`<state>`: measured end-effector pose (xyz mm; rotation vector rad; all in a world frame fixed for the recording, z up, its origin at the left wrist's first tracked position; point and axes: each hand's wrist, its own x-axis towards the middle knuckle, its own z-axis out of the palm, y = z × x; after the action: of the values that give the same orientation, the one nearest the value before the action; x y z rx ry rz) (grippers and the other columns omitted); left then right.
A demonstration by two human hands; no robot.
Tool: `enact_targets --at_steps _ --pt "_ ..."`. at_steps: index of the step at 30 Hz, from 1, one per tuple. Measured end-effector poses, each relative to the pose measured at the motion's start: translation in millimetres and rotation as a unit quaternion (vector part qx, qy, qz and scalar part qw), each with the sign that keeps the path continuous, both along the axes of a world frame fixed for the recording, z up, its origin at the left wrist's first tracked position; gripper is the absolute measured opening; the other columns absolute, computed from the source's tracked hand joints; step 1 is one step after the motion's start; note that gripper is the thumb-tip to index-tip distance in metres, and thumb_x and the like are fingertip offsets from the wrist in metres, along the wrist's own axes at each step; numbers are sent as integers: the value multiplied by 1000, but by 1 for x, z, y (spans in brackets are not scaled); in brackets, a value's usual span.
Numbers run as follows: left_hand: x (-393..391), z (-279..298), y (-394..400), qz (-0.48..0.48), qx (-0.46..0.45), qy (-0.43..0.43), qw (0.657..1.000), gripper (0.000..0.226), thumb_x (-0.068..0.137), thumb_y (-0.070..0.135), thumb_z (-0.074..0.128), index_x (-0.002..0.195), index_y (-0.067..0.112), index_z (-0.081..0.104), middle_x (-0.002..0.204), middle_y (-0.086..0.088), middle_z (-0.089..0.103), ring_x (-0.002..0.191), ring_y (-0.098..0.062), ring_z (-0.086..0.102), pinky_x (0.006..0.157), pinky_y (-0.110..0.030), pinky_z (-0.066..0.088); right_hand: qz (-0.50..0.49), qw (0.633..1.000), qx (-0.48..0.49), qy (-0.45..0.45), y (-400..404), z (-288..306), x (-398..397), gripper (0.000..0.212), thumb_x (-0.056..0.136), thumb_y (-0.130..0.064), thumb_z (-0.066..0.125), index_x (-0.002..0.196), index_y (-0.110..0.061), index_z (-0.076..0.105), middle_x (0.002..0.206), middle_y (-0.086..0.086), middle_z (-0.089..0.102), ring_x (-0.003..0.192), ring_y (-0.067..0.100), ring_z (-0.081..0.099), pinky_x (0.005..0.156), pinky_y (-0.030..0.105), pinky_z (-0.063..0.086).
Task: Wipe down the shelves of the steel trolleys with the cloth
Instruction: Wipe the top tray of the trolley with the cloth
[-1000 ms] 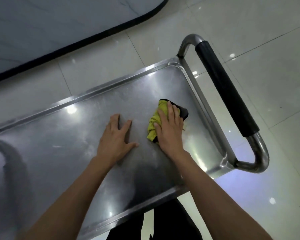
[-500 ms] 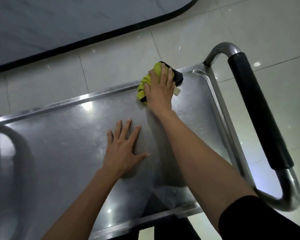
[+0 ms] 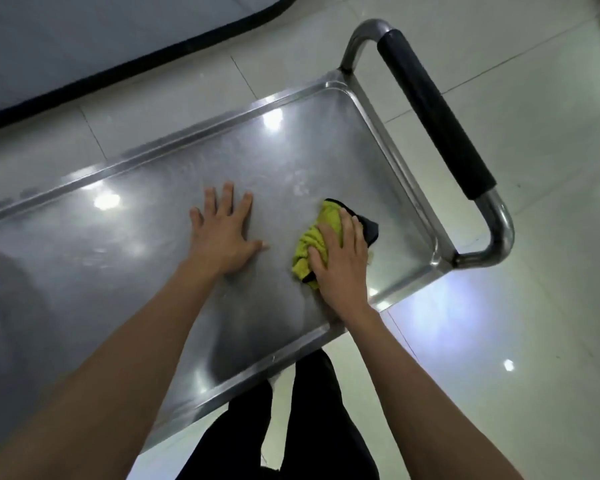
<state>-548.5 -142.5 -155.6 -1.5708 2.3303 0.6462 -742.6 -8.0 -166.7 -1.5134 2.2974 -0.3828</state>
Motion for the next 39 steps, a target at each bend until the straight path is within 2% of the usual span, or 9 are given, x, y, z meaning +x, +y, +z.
enact_targets --at_steps 7,10,12,16,19,23,28,33,39 --pt "3 6 15 9 -15 17 1000 104 79 71 65 159 35 9 168 -1 -11 153 -33 -14 121 -62 6 -41 999 16 31 134 -3 28 45 99 -45 41 140 -30 46 163 3 14 151 28 9 118 51 23" --pt "1 8 24 51 -18 14 998 104 75 73 68 156 38 13 167 -8 -9 151 -41 -11 116 -70 5 -60 997 30 44 137 -2 37 42 100 -43 44 140 -30 46 163 4 14 150 30 10 117 50 23" --pt "4 6 29 69 -28 22 997 108 74 75 67 156 30 13 166 -8 -3 151 -41 -7 114 -73 8 -68 995 40 58 130 -3 42 43 99 -42 44 141 -30 43 162 5 13 150 31 10 118 51 21" --pt "14 1 32 50 -48 -6 998 114 76 84 53 157 17 10 167 -4 1 153 -35 -1 116 -69 15 -91 992 48 76 115 -6 50 54 98 -39 42 149 -25 31 163 8 11 150 33 8 119 54 17" --pt "25 -1 28 30 -74 2 997 102 82 81 48 157 19 17 167 -2 9 152 -31 7 115 -62 20 -94 993 48 43 97 -5 53 59 97 -40 43 151 -25 26 164 5 4 151 30 -1 121 53 11" --pt "52 0 13 7 -73 40 996 83 85 67 59 153 27 34 165 -1 21 150 -27 14 116 -58 23 -39 997 23 -66 68 2 44 72 88 -32 41 156 -27 17 165 -3 -7 151 20 -15 122 49 0" --pt "67 -6 18 39 -83 22 996 76 84 73 56 150 45 30 163 -5 12 151 -34 2 117 -59 16 3 992 -45 -114 26 3 35 65 88 -17 50 151 -20 32 165 2 10 152 21 -2 122 47 6" --pt "61 -11 12 50 -81 -7 995 77 85 75 49 153 45 27 165 -7 13 152 -36 2 118 -61 18 33 993 -64 -91 -47 -9 48 37 97 -22 52 134 -23 51 165 4 9 152 27 -2 121 51 7" --pt "61 -13 11 81 -61 -2 995 92 82 82 41 158 37 18 169 1 5 155 -26 -3 124 -52 9 78 994 -57 -59 -182 -19 74 48 97 -29 48 144 -24 43 165 6 10 151 29 -1 118 57 11"
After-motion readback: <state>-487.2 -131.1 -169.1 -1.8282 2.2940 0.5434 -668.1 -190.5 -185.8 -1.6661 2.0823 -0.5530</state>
